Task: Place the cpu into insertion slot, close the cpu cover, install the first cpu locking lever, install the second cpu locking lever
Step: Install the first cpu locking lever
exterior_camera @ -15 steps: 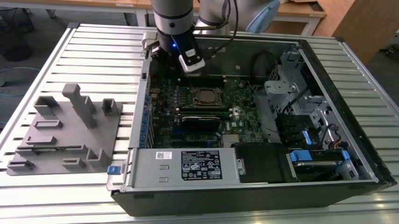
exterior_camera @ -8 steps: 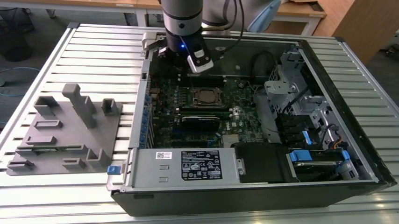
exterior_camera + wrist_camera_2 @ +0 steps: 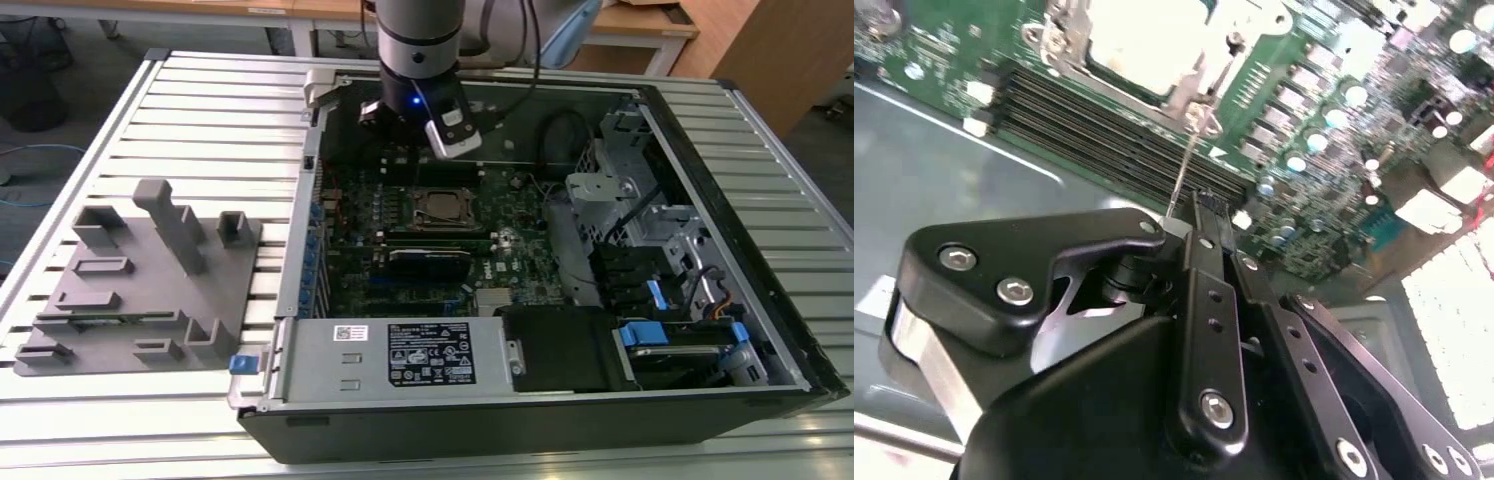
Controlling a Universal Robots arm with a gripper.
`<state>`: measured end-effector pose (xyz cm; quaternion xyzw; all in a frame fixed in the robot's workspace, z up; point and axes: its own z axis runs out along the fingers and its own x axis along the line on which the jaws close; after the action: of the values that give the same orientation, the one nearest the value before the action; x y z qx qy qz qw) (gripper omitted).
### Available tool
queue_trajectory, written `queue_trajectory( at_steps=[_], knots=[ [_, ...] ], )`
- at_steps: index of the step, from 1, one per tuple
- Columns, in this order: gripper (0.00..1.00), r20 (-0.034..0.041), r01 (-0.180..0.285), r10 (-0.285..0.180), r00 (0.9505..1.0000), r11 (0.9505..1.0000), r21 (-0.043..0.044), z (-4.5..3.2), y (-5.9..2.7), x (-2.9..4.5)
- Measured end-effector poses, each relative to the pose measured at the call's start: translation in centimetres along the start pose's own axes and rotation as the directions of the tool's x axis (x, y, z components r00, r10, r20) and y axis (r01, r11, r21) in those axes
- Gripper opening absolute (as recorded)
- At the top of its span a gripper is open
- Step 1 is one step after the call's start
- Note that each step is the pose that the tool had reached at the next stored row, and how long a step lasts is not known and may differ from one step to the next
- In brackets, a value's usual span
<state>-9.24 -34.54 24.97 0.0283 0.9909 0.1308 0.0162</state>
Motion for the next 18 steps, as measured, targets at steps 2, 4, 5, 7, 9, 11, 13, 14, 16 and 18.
queue_trajectory(
  at_steps=[2,4,5,7,9,11,13,14,16,18],
  knots=[
    [0.11,-0.0033,-0.001,0.001,1.0000,1.0000,0.0003,0.02,-0.01,-0.59],
    [0.11,-0.0066,-0.002,0.002,1.0000,1.0000,0.0020,0.03,-0.01,-1.04],
    [0.11,-0.0070,-0.003,0.003,1.0000,1.0000,0.0050,0.03,0.00,-1.10],
    [0.11,-0.0071,-0.005,0.005,1.0000,0.9997,0.0221,0.03,0.00,-1.17],
    [0.11,-0.0068,-0.008,0.008,0.9999,0.9983,0.0578,0.03,0.00,-1.26],
    [0.11,-0.0046,-0.010,0.011,0.9999,0.9959,0.0904,0.03,0.01,-1.29],
    [0.11,-0.0044,-0.011,0.011,0.9999,0.9957,0.0922,0.04,0.00,-1.31],
    [0.11,-0.0044,-0.011,0.011,0.9999,0.9957,0.0922,0.06,0.00,-1.34],
    [0.11,-0.0043,-0.011,0.011,0.9999,0.9957,0.0921,0.10,0.02,-1.45],
    [0.11,-0.0044,-0.011,0.011,0.9999,0.9957,0.0922,0.13,0.05,-1.62]
  ],
)
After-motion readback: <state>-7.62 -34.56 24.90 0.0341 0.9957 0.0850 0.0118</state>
